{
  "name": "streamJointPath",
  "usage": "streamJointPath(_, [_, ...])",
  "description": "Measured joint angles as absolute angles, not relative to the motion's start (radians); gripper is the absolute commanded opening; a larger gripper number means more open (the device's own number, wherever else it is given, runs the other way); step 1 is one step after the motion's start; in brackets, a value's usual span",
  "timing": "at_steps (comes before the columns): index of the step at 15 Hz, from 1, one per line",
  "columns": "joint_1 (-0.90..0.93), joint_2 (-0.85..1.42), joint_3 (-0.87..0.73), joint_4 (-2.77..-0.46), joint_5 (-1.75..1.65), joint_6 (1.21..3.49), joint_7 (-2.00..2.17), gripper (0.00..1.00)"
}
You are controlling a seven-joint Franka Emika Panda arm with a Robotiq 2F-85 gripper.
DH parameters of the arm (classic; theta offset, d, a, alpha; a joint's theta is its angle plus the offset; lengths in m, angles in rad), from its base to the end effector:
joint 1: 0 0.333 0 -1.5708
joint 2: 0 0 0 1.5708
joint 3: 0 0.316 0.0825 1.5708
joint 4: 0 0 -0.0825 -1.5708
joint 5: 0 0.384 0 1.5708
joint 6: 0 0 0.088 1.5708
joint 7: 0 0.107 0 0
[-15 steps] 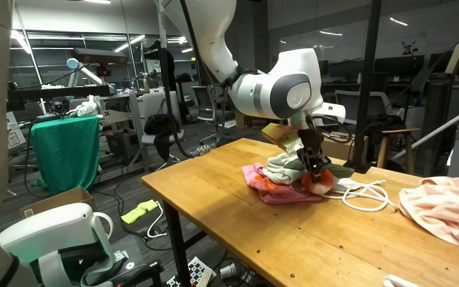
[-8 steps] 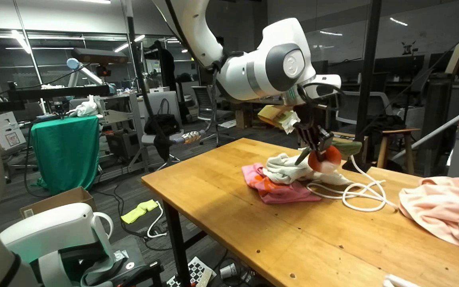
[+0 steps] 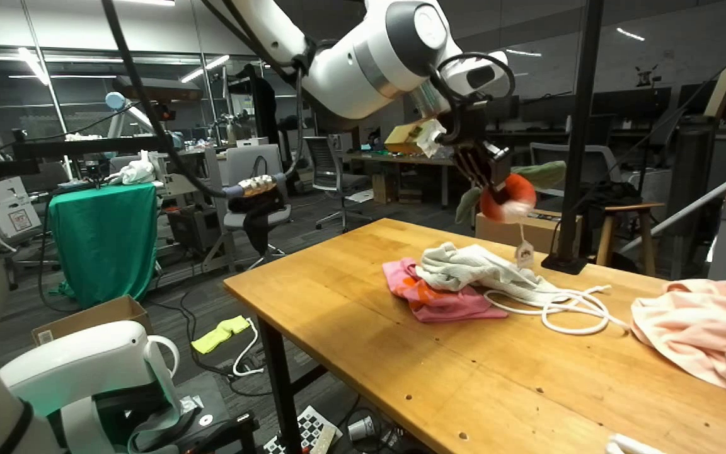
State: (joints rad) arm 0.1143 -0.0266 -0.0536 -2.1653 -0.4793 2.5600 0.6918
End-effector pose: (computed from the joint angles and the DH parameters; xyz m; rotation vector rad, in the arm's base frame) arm 0.5639 0.0409 0.4510 2.8528 -0.4079 0.7495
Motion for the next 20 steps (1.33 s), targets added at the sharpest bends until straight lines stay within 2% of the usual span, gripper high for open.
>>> streamJointPath(9, [0.107, -0.13, 0.13, -2.177, -0.527, 2.411, 0.736, 0.1])
streamJointPath(20, [0.197, -0.034, 0.286, -2.033, -0.521, 2.249, 0.685, 0.1])
